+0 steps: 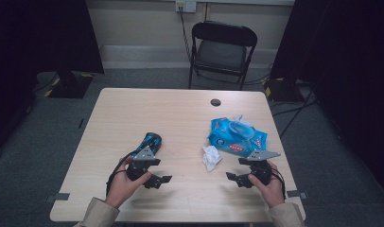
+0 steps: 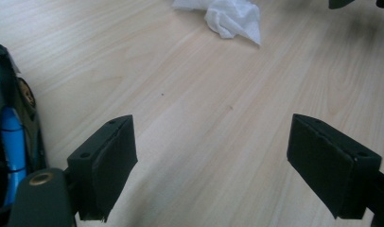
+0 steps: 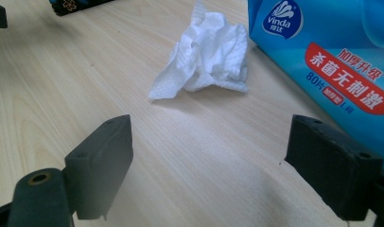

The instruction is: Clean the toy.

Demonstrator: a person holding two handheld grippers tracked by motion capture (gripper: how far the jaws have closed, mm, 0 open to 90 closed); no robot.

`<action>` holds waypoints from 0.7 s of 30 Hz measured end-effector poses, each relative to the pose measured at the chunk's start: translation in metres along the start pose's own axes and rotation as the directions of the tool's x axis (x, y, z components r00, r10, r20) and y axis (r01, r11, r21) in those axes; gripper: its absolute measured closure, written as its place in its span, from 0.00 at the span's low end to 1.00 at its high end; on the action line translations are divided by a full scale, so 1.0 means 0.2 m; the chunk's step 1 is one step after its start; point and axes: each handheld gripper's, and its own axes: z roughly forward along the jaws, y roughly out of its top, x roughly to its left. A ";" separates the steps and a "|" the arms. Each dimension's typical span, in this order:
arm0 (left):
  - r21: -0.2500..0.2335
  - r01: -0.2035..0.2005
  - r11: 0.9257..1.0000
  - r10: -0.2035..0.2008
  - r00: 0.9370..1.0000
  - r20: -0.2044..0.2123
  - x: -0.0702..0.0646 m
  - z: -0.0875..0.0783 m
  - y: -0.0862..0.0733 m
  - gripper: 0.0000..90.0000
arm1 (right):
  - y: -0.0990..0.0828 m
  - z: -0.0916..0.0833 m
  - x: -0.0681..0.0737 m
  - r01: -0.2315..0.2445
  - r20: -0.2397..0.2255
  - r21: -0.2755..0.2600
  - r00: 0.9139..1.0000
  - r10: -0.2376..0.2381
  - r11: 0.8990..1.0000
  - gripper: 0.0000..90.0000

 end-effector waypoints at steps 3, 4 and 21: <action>-0.003 0.003 1.000 -0.003 1.000 0.016 -0.01 0.00 -0.01 0.18 | -0.01 -0.01 0.00 -0.002 0.003 0.004 1.000 0.002 1.000 0.16; -0.001 -0.001 1.000 0.001 1.000 0.019 -0.01 0.01 -0.02 0.18 | -0.02 -0.01 0.00 -0.001 0.003 0.008 1.000 0.001 1.000 0.16; 0.024 -0.047 0.999 0.046 0.997 0.056 -0.08 0.04 -0.09 0.18 | -0.09 -0.03 0.00 0.008 0.006 0.042 1.000 -0.009 0.999 0.16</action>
